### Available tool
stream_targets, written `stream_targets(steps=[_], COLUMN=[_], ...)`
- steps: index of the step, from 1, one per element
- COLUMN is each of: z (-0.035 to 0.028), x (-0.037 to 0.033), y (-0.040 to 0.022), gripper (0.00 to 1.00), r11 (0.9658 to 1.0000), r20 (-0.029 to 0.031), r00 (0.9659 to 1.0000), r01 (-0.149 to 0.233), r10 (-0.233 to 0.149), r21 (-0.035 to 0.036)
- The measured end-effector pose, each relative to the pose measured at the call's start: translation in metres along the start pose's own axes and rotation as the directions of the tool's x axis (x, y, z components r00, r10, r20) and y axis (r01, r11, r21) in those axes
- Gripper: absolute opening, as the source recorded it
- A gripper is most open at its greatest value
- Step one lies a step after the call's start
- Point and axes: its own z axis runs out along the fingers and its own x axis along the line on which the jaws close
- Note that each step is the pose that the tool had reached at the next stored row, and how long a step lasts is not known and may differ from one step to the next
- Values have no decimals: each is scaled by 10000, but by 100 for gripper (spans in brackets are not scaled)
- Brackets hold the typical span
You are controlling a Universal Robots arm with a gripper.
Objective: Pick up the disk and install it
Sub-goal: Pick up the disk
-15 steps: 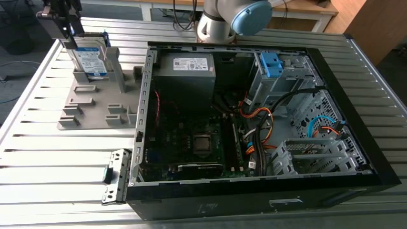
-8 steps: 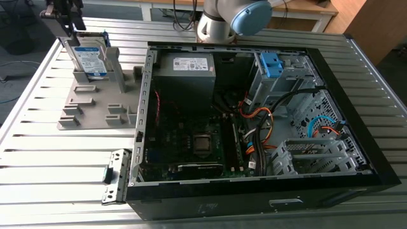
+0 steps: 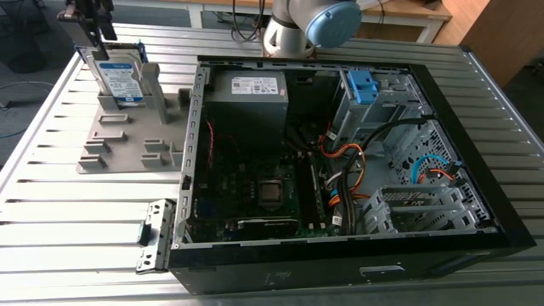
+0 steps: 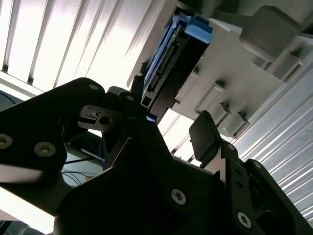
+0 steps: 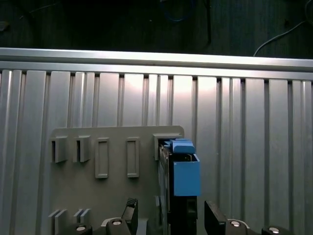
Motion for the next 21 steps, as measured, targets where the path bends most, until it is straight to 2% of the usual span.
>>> stream_targets(steps=[2,7,9,14,21], z=[20,75,103,188,316], x=[-19,-53,-58,-68,-71], y=[5,45,86,139,151], gripper=[64,64,64,64,64], r11=[10000,10000,10000,9998,9996], r20=[22,259,314,323,320], r00=[10000,9997,9995,9993,9991], r01=[12,45,69,206,282], r10=[-12,-45,-69,-206,-282], r21=[-1,1,4,3,0])
